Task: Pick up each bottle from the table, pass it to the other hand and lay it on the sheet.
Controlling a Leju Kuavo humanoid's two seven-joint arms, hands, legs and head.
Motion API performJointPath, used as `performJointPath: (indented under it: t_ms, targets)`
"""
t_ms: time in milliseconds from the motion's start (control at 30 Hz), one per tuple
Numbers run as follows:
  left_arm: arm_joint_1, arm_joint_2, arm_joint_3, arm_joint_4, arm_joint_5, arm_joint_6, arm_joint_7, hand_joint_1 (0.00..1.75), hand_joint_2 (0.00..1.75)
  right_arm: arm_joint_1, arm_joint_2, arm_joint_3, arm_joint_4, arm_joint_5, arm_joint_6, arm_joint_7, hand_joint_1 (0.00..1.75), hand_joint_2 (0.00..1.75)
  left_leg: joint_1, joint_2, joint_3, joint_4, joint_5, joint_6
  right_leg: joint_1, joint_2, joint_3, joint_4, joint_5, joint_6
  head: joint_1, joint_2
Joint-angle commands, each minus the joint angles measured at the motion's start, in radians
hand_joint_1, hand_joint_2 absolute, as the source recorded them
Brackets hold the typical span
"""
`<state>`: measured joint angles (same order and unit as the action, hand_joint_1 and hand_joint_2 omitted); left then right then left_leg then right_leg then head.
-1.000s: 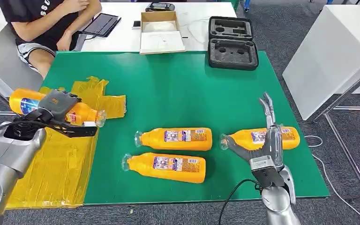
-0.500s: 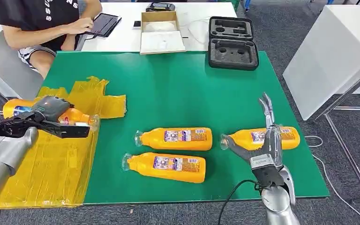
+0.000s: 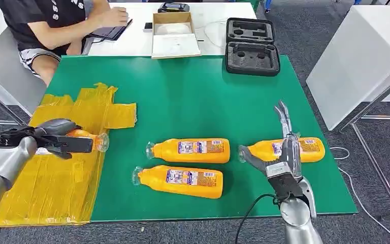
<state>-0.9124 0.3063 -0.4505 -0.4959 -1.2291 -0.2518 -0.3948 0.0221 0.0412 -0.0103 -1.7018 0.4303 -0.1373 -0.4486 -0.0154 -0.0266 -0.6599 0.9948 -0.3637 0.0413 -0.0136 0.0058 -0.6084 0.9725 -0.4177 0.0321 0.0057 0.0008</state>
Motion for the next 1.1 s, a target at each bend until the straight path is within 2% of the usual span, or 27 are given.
performJointPath:
  t_ms: [33, 533, 700, 833, 1100]
  targets:
    - [-0.042, 0.007, -0.036, 0.051, 0.005, -0.009, -0.002, 1.75, 1.75, -0.031, 0.003, -0.011, 0.062, -0.003, 0.006, 0.004, 0.00, 1.75, 0.001, 0.003, 0.003, 0.001, -0.002, -0.002, 0.001, 0.001, 0.004, -0.001, -0.001, -0.001, 0.000, 0.000]
    - [-0.002, -0.008, -0.072, 0.034, 0.103, -0.022, 0.000, 1.75, 1.75, -0.029, 0.007, -0.015, 0.077, -0.005, 0.000, 0.005, 0.00, 1.75, 0.002, 0.003, 0.007, 0.001, -0.004, -0.004, 0.002, 0.001, 0.008, -0.001, -0.003, -0.002, 0.000, 0.000]
    - [0.014, -0.048, -0.084, 0.023, 0.146, -0.028, -0.028, 1.75, 1.75, -0.033, 0.009, -0.023, 0.073, -0.011, 0.003, 0.011, 0.00, 1.75, 0.001, 0.001, 0.005, 0.001, -0.002, -0.003, 0.002, -0.002, 0.006, -0.001, -0.002, -0.001, 0.000, 0.000]
    - [0.034, -0.119, -0.111, 0.060, 0.170, -0.016, -0.017, 1.75, 1.75, -0.036, 0.015, -0.025, 0.098, -0.017, 0.009, 0.018, 0.00, 1.75, 0.001, -0.001, 0.006, 0.000, -0.002, -0.002, 0.001, -0.003, 0.007, -0.002, -0.002, -0.001, 0.000, 0.000]
    - [0.037, -0.144, -0.129, 0.088, 0.200, -0.008, -0.029, 1.75, 1.75, -0.035, 0.012, -0.026, 0.100, -0.018, 0.007, 0.016, 0.00, 1.75, 0.000, 0.000, 0.006, 0.000, -0.002, -0.003, 0.000, -0.001, 0.007, -0.001, -0.002, -0.001, -0.001, 0.000]
